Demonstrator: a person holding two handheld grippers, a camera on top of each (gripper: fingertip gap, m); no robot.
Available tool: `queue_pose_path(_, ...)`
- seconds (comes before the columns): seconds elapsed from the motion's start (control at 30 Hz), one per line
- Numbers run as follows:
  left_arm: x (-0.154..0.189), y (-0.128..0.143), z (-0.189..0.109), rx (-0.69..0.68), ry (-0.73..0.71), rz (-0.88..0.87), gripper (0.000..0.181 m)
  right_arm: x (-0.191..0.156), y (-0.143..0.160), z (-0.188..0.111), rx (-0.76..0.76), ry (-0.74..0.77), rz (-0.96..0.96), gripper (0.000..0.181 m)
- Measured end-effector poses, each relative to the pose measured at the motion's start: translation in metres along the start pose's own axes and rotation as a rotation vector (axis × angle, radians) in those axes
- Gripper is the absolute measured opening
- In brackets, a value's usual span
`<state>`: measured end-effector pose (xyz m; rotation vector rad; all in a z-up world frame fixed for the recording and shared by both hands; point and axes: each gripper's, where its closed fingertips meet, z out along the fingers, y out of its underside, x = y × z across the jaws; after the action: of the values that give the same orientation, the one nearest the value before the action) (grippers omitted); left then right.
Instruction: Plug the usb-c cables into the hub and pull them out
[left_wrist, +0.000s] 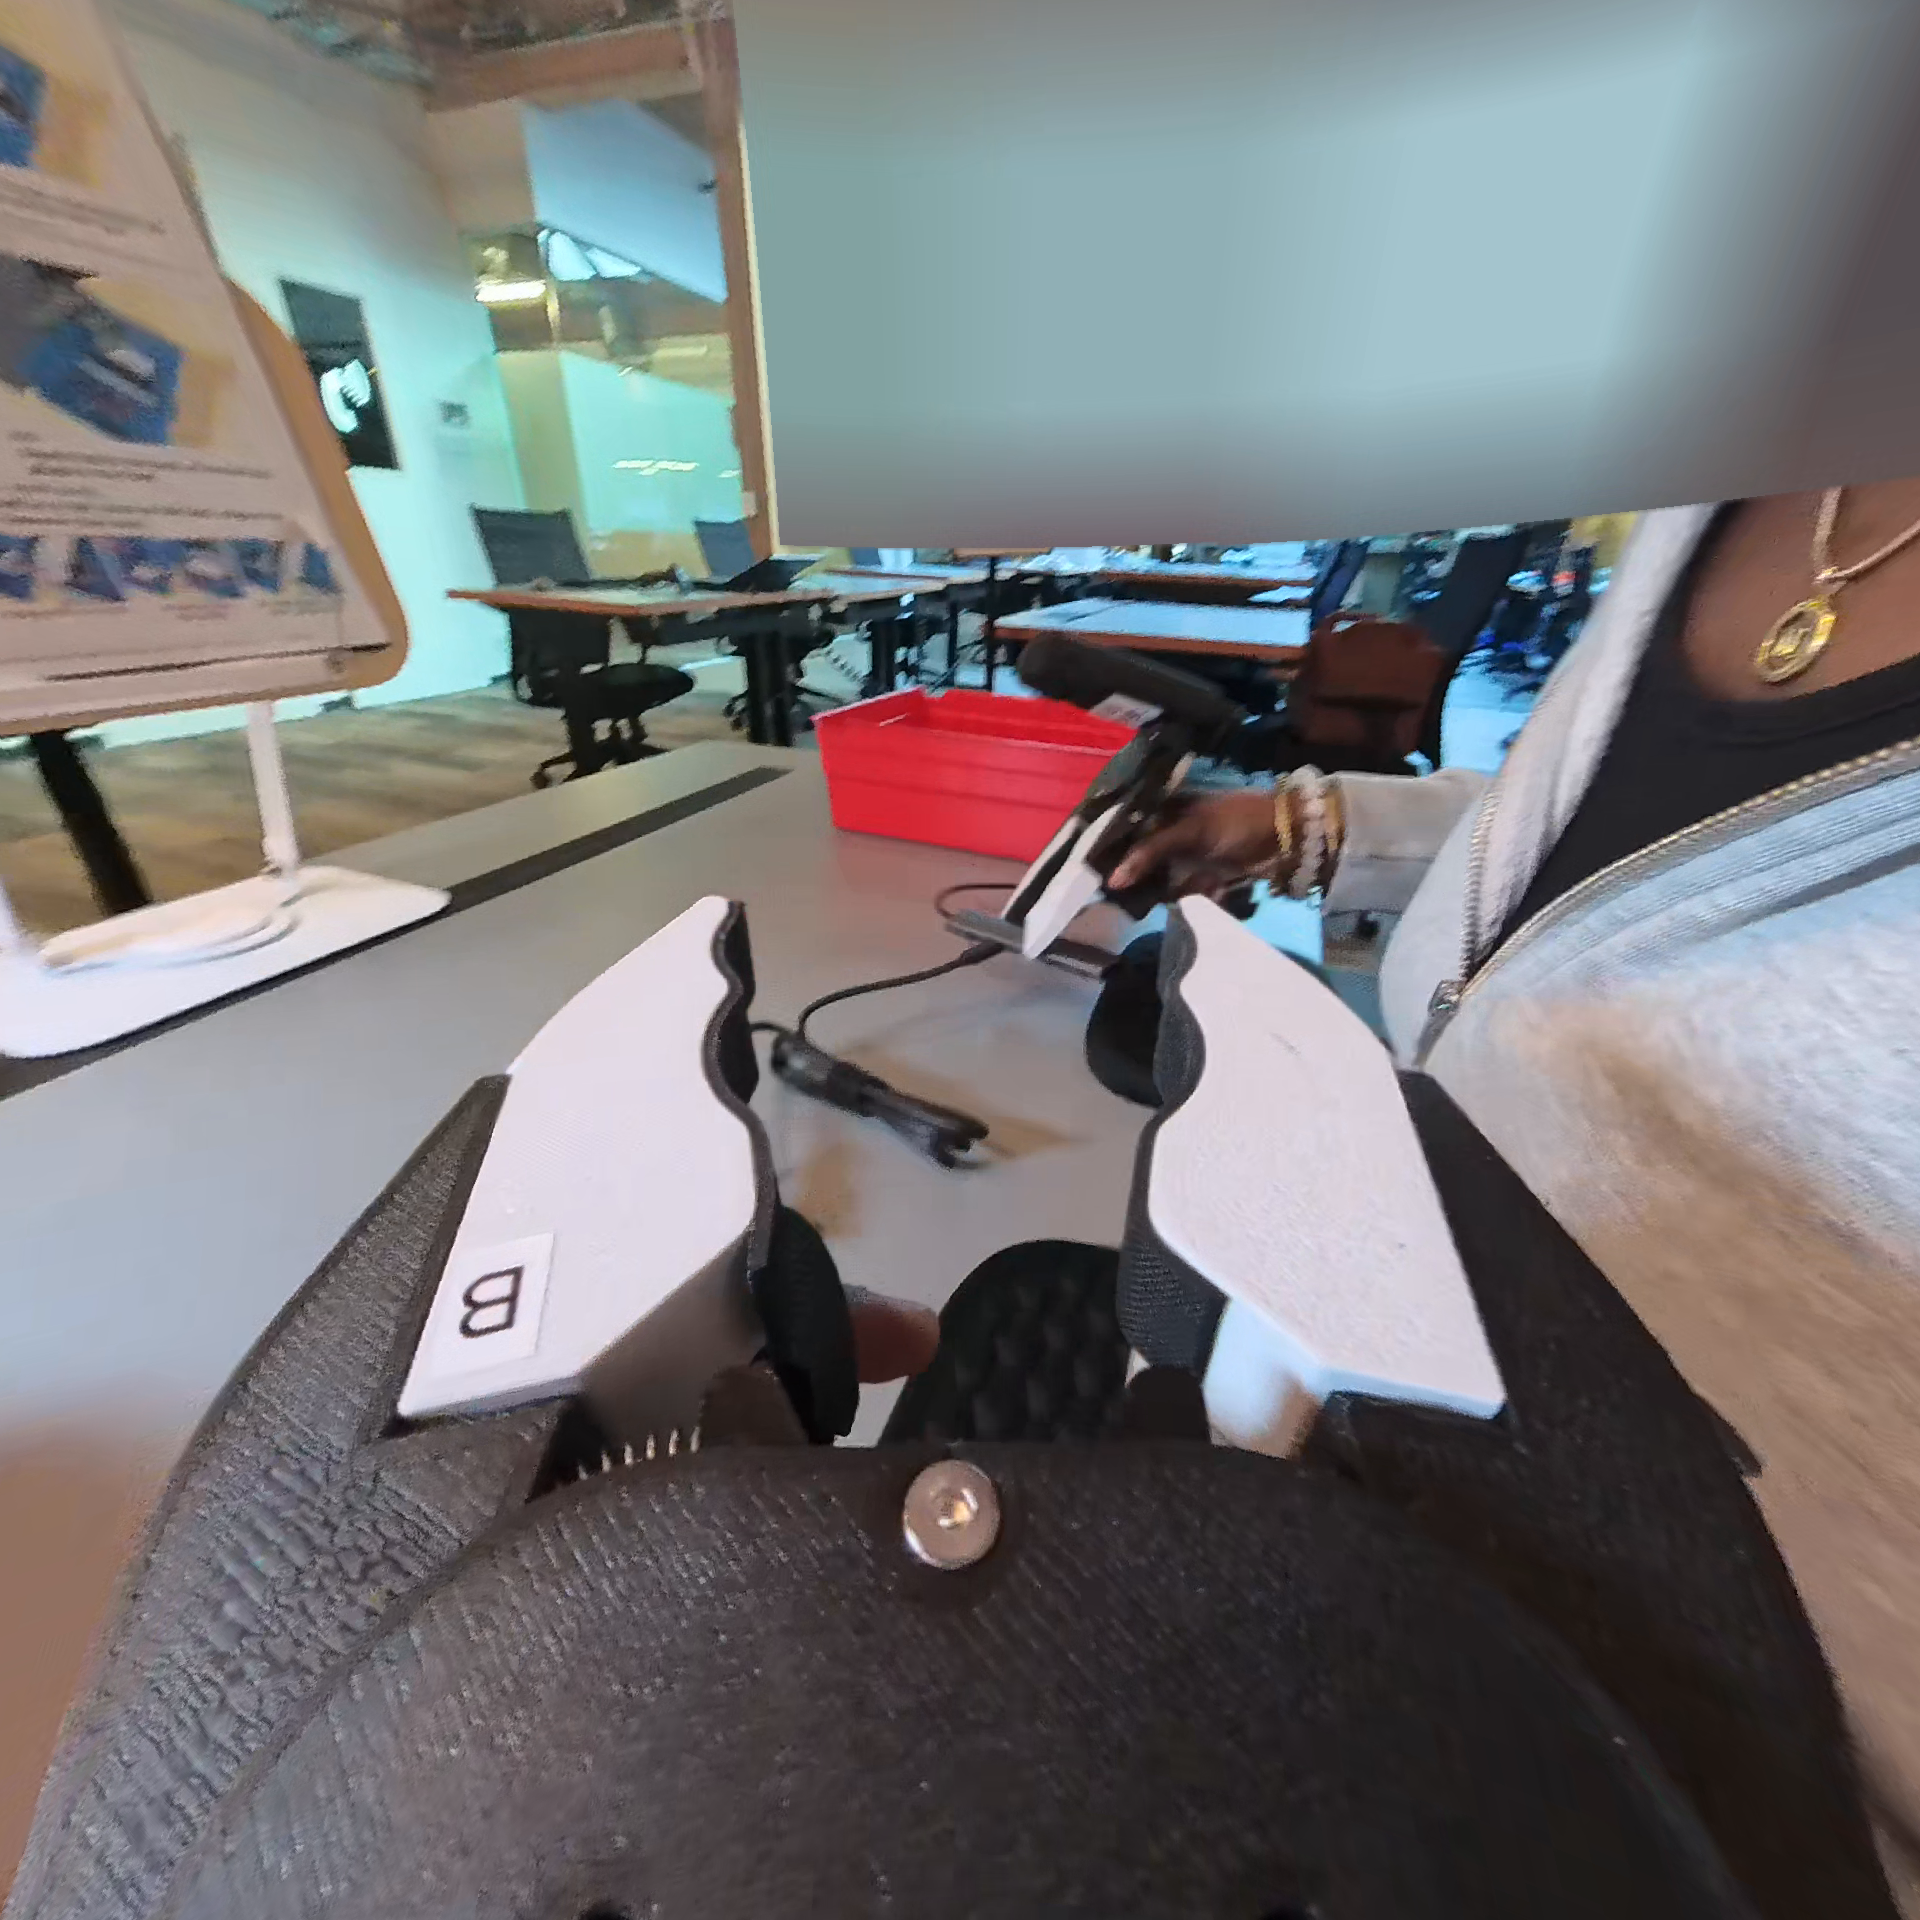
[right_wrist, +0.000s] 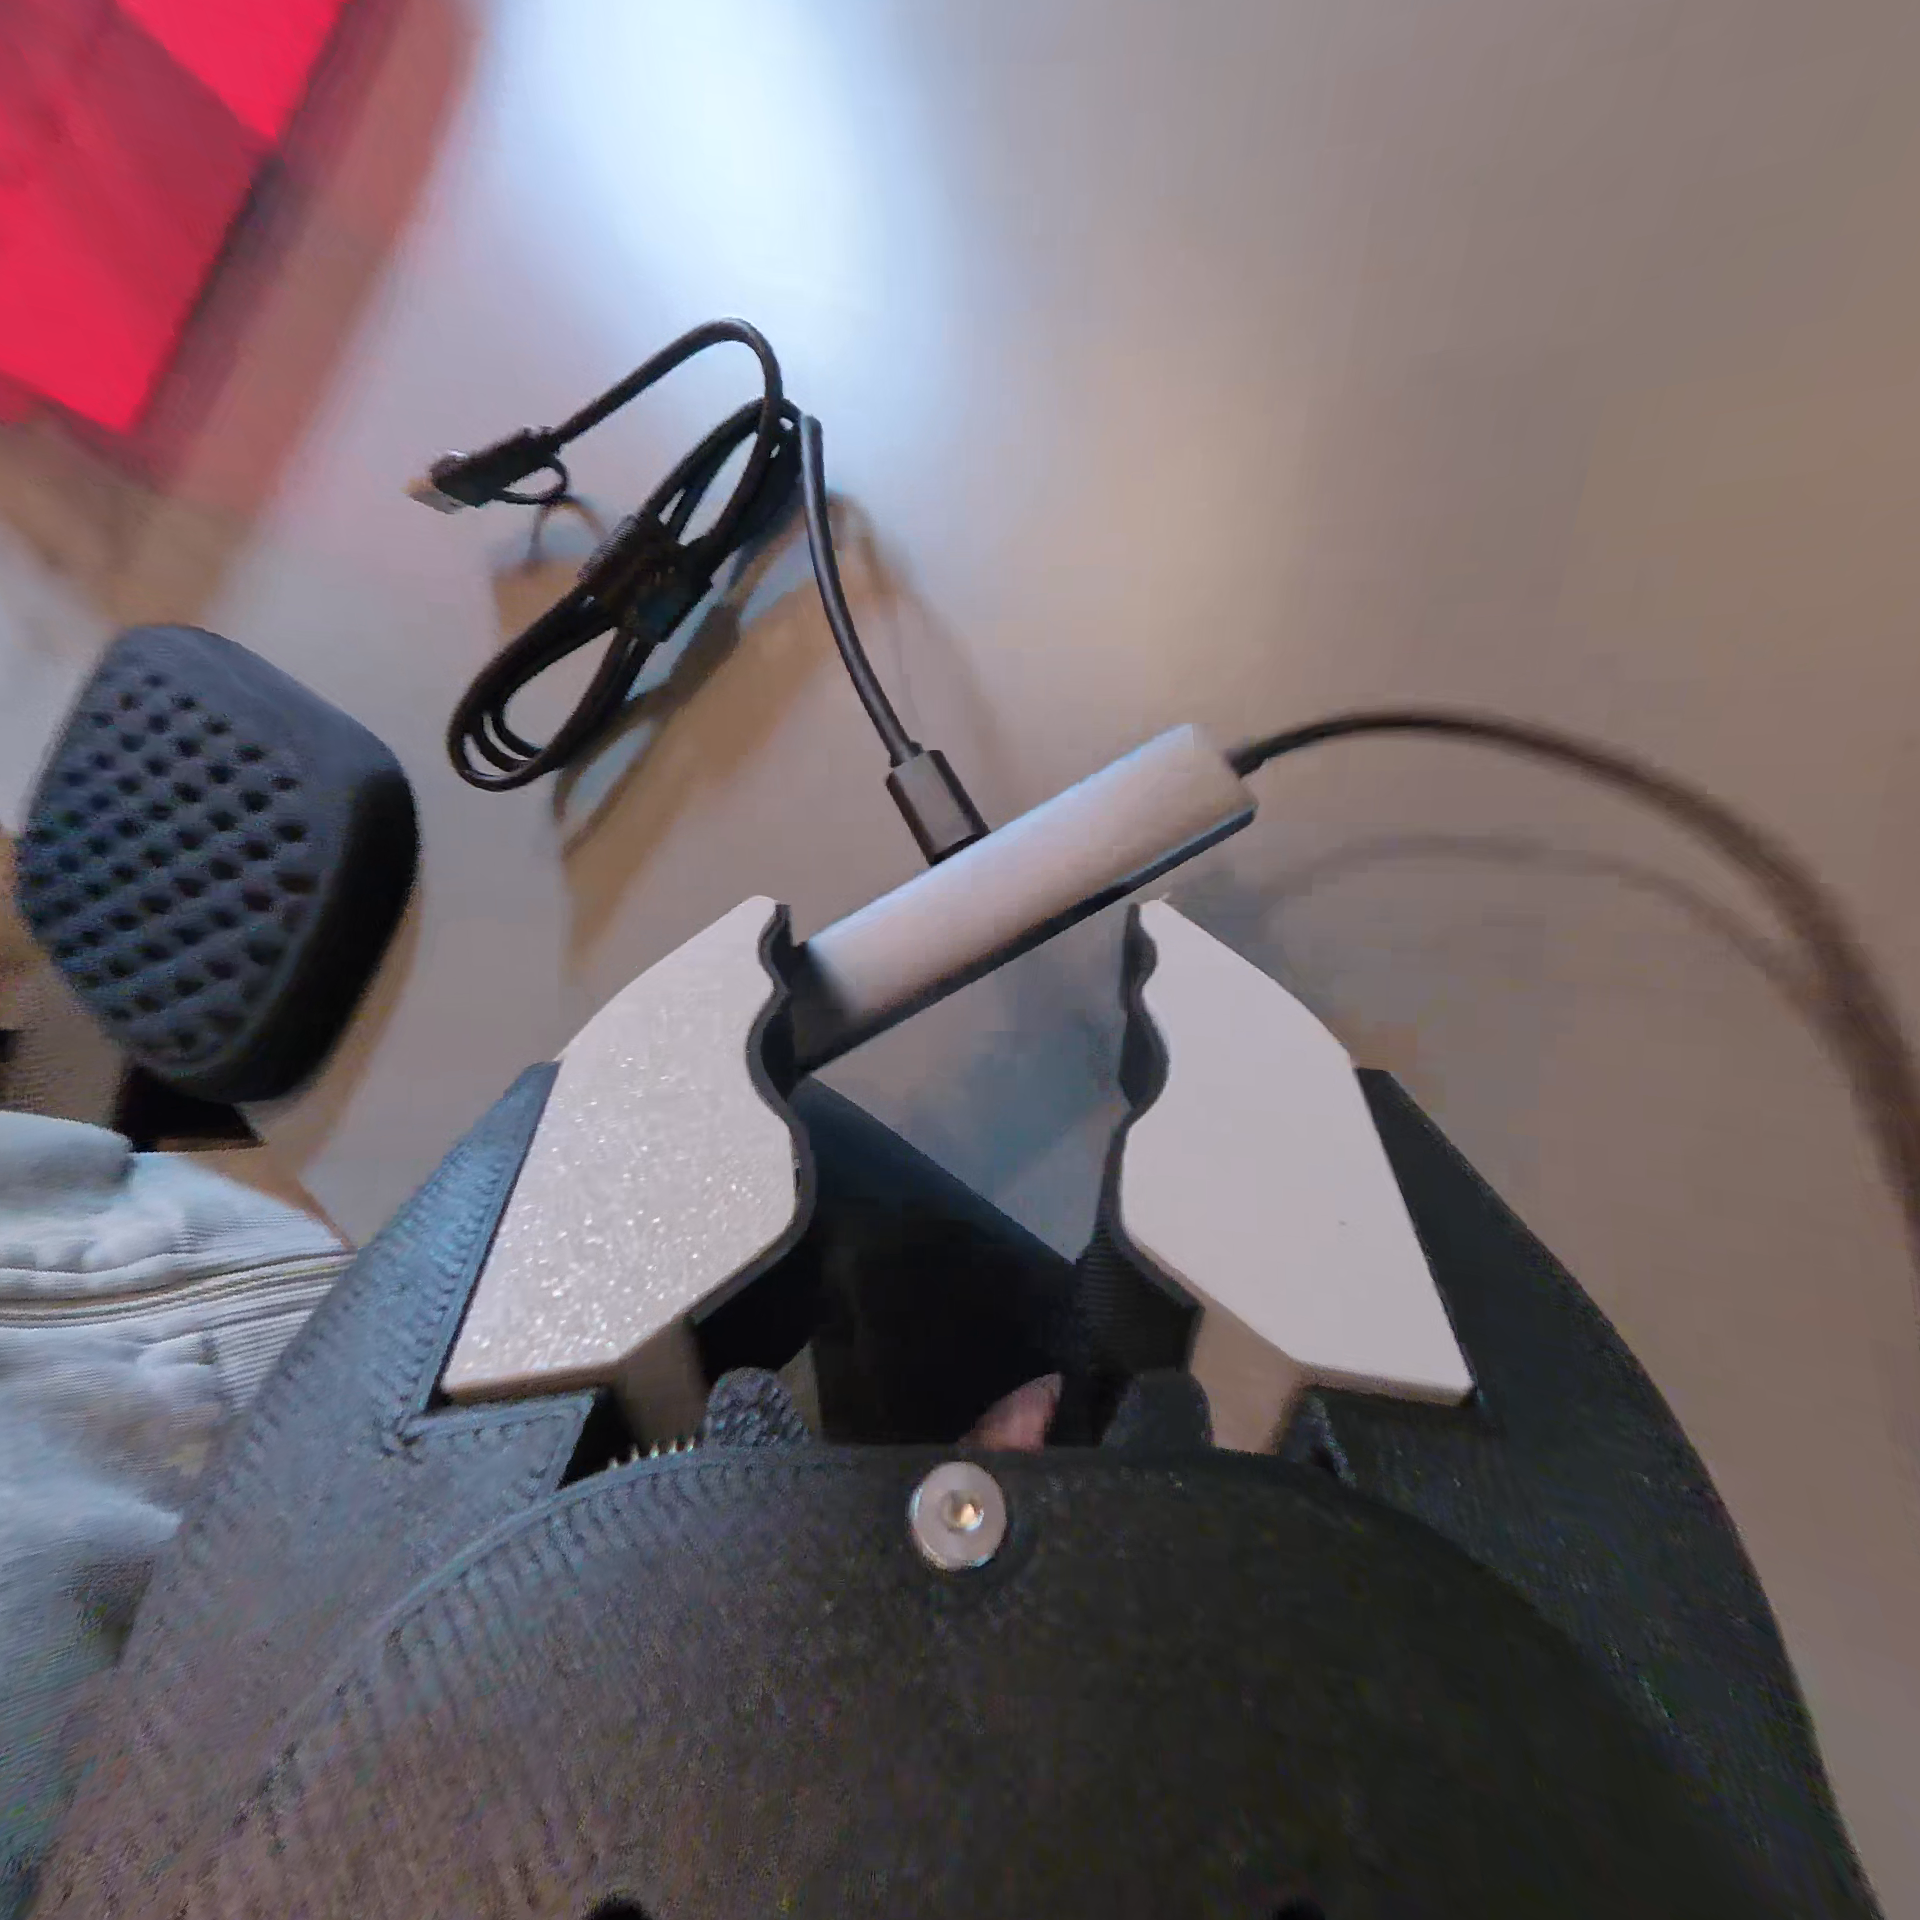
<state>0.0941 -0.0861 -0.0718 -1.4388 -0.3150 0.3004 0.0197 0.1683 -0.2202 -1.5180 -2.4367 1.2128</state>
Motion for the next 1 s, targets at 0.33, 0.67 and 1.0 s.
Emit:
queue_pose_path(0.33, -0.087, 0.003, -0.088, -0.355, -0.564, 0.050, 0.070, -0.006, -0.053, -0.050, 0.276, 0.119, -0.173, 0.106)
queue_pose_path(0.67, -0.195, 0.042, -0.180, -1.055, -0.637, 0.138, 0.052, -0.048, -0.093, -0.082, 0.621, -0.116, -0.211, 0.104)
queue_pose_path(1.0, -0.247, 0.117, -0.202, -1.470, -0.551, 0.196, 0.035, -0.064, -0.098, -0.106, 0.713, -0.159, -0.284, 0.099)
